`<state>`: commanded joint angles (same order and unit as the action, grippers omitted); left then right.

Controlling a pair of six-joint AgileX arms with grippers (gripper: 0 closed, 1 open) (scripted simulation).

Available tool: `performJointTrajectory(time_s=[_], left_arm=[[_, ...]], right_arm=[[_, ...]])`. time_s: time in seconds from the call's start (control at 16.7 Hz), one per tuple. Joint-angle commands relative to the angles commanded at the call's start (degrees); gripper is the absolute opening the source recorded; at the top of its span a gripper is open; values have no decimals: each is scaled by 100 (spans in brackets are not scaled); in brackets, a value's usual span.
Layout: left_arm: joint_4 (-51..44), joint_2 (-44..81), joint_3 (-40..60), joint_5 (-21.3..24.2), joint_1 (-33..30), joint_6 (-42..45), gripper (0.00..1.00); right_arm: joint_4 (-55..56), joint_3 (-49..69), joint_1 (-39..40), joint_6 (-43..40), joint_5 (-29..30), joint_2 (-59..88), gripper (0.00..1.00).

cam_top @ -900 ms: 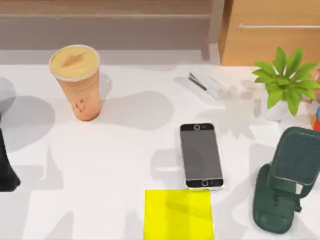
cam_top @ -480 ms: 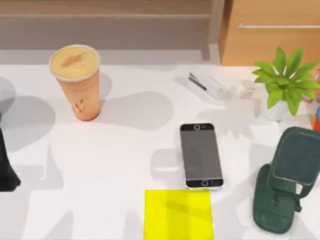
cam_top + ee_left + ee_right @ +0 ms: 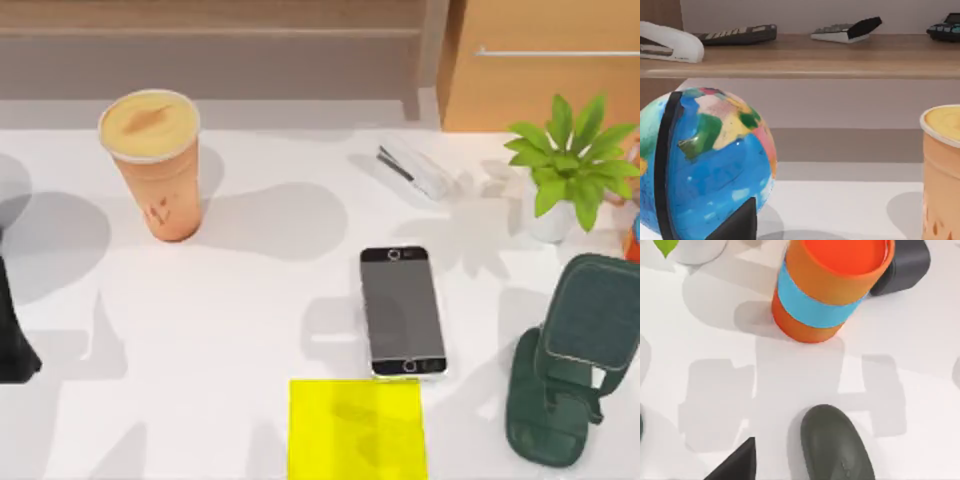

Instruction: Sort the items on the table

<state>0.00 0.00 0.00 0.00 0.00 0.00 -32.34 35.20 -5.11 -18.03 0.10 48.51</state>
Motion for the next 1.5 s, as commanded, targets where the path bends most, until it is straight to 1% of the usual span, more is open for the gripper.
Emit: performJointTrajectory(time_s=[0.24, 0.42, 0.6, 0.72, 1.14, 1.26, 1.5], left_arm=[[0, 0, 0, 0, 0, 0, 100], [0, 0, 0, 0, 0, 0, 100], [0, 0, 0, 0, 0, 0, 100], [0, 0, 0, 0, 0, 0, 100], [0, 0, 0, 0, 0, 0, 100], [0, 0, 0, 0, 0, 0, 100], [0, 0, 0, 0, 0, 0, 100]], right_arm=[[-1318, 1439, -210, -735, 5, 2182, 100], [-2119, 2315, -341, -1181, 11, 3524, 100], [-2662, 2914, -431, -1483, 15, 4395, 100], [-2844, 3114, -462, -1584, 18, 4666, 100], [-2771, 3067, -442, -1588, 18, 4734, 100], [-2467, 2879, -449, -1578, 19, 4861, 100], [-1453, 2285, -444, -1579, 18, 5264, 100]])
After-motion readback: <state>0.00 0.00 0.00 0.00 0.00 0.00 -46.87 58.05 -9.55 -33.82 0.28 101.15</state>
